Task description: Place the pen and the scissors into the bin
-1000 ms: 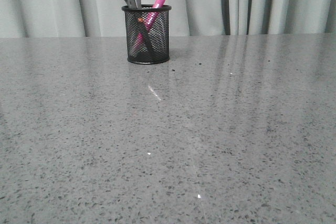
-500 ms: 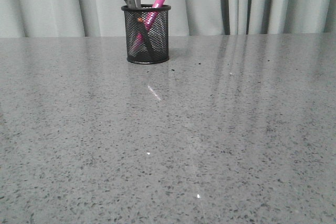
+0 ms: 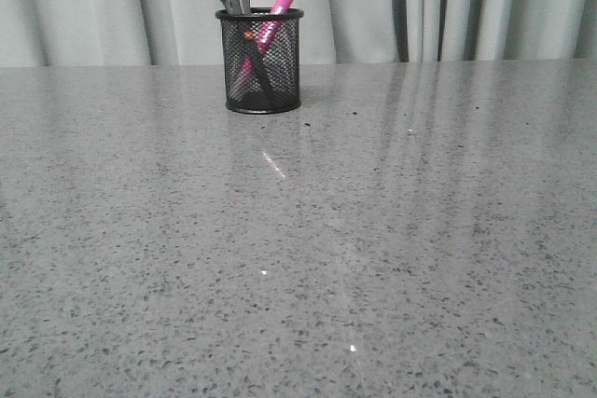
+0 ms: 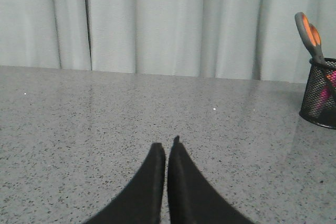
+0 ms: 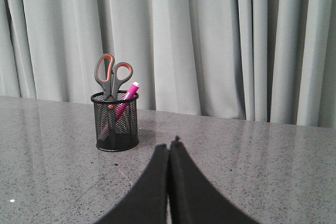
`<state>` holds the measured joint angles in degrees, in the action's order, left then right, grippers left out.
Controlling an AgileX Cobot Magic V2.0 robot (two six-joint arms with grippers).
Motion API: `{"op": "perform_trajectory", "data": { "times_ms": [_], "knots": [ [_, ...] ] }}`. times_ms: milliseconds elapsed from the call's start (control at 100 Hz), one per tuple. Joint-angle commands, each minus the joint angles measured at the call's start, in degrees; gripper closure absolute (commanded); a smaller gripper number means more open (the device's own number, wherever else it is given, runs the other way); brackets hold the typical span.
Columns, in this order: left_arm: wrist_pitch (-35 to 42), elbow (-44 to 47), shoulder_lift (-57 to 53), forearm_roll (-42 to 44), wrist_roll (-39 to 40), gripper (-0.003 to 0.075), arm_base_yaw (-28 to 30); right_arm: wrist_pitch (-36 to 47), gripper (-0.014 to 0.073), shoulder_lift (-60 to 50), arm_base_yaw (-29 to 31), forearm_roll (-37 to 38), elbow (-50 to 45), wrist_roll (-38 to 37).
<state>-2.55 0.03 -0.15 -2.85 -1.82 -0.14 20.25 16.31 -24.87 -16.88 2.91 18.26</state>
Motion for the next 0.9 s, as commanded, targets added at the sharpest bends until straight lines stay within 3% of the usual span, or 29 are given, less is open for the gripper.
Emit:
{"op": "perform_trajectory", "data": {
  "times_ms": [0,170,300,540,890],
  "knots": [
    [3.7,2.6,-2.0,-0.6,0.7,0.0739,-0.4,4.4,0.0662,0.4,0.4,0.4,1.5,0.4],
    [3.7,2.6,-2.0,-0.6,0.7,0.0739,-0.4,4.5,0.0662,0.2,0.9,0.6,0.9,1.0],
    [3.7,2.6,-2.0,-0.6,0.7,0.0739,-0.4,-2.0,0.0662,-4.9,4.4,0.7,0.5,0.2],
    [3.7,2.6,-2.0,-0.6,0.7,0.0739,-0.4,-14.6,0.0662,-13.8,17.2,14.8,-2.5,-12.4],
    [3.7,2.6,-2.0,-0.6,0.7,0.0739,-0.4,-22.2,0.0662,-18.1,17.8,17.6,-4.3,-13.0]
  ]
}}
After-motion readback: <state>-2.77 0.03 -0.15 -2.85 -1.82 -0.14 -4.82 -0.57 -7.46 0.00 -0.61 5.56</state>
